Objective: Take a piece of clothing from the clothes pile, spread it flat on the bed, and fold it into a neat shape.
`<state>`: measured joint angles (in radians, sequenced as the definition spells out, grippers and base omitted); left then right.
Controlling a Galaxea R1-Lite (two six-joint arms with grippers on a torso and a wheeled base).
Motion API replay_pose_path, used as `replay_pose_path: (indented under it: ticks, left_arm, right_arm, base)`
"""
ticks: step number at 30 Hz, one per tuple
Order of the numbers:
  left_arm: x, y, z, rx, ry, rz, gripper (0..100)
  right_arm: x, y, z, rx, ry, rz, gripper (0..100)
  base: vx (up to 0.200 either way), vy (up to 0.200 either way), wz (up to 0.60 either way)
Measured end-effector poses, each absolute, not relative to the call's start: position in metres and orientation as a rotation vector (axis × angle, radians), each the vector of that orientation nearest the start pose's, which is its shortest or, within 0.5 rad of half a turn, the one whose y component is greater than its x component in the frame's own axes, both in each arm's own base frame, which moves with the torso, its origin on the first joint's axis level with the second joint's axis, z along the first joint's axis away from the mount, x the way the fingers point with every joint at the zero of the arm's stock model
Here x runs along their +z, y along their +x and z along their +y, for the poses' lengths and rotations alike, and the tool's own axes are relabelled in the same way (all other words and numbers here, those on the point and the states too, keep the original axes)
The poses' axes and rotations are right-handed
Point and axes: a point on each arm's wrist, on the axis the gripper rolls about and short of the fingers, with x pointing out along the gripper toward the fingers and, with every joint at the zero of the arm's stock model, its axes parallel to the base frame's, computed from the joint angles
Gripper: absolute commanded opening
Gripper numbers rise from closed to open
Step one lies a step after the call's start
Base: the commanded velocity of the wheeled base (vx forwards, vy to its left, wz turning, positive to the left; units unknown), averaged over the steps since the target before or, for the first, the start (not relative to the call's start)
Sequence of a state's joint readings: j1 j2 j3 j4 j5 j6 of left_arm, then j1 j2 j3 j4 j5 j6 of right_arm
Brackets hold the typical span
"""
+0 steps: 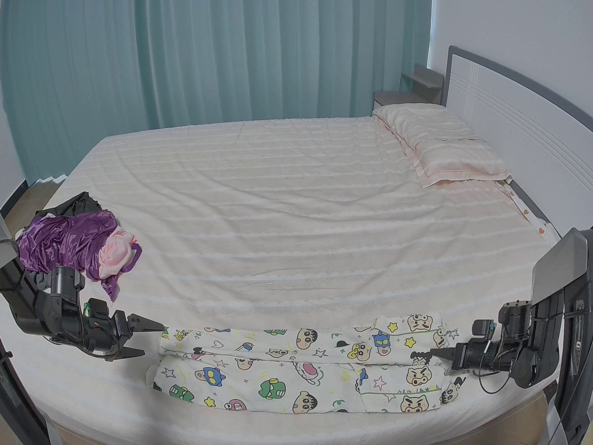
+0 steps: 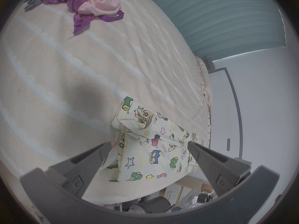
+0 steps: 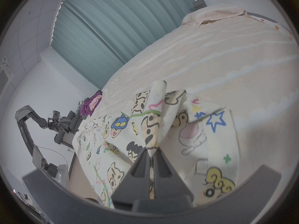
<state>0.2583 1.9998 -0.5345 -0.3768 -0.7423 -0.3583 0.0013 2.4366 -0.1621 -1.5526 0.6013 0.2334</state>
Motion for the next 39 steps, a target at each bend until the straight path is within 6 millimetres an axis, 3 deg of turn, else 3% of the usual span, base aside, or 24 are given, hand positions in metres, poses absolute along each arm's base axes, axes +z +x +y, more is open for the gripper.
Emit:
replay_pose_path:
  ticks: [8, 9, 19, 27, 31, 34, 39]
  left_arm:
    - [0.021, 0.258, 0.052, -0.263, -0.848, 1.048, 100]
    - [0.021, 0.258, 0.052, -0.264, -0.847, 1.048, 100]
    - [0.021, 0.258, 0.052, -0.266, -0.846, 1.049, 100]
    - [0.021, 0.257, 0.052, -0.270, -0.839, 1.035, 100]
    - [0.020, 0.256, 0.052, -0.272, -0.835, 1.026, 100]
    - [0.020, 0.256, 0.052, -0.271, -0.833, 1.023, 100]
    - [0.020, 0.255, 0.051, -0.273, -0.833, 1.022, 100]
  right_arm:
    - [-0.048, 0.232, 0.008, 0.469, 0.450, 0.802, 0]
    - [-0.048, 0.231, 0.008, 0.467, 0.452, 0.804, 100]
    - [-0.043, 0.229, 0.001, 0.439, 0.456, 0.787, 100]
    - [-0.017, 0.244, -0.001, 0.449, 0.421, 0.643, 100]
    - [-0.007, 0.261, 0.012, 0.447, 0.397, 0.572, 100]
    - [-0.002, 0.277, 0.035, 0.463, 0.401, 0.531, 100]
    - [-0.007, 0.286, 0.061, 0.511, 0.393, 0.534, 100]
  base:
    - [0.000, 0.000, 0.00]
    - [0.000, 0.000, 0.00]
    - [0.000, 0.000, 0.00]
    - [0.000, 0.000, 0.00]
    - [0.000, 0.000, 0.00]
    - [0.000, 0.000, 0.00]
    - [0.000, 0.000, 0.00]
